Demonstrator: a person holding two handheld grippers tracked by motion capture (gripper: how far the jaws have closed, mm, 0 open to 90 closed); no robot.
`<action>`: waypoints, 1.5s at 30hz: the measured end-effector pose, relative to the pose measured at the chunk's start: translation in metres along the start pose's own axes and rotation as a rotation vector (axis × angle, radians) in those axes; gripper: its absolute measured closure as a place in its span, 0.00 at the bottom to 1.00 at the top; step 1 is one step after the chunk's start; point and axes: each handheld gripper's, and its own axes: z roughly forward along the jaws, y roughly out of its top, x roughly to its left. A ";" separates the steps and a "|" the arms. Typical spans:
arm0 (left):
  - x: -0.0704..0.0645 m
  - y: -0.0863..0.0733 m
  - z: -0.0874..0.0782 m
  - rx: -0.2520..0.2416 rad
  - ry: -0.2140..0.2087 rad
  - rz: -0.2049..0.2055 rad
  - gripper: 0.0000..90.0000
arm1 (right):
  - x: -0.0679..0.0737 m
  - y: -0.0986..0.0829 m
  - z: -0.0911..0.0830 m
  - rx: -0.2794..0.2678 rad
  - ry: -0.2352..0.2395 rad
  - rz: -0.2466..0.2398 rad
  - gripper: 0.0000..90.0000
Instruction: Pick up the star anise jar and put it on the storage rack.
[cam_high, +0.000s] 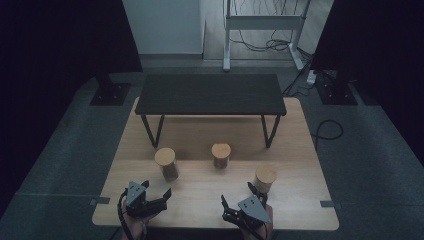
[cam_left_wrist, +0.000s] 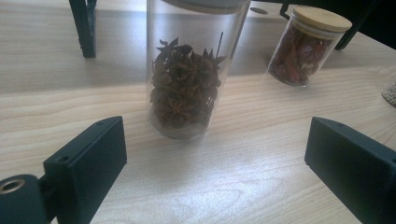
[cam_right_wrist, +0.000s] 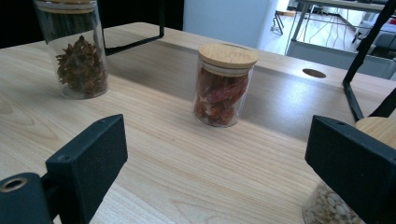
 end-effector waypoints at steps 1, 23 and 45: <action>-0.001 0.000 0.000 -0.001 0.001 0.003 0.06 | -0.001 0.000 0.000 0.002 0.002 0.001 0.06; 0.001 0.001 -0.002 0.004 0.004 0.002 0.05 | -0.002 0.001 -0.003 0.008 -0.014 0.009 0.06; -0.003 0.002 0.005 -0.001 0.045 0.014 0.05 | -0.006 0.001 -0.002 0.015 -0.009 0.036 0.05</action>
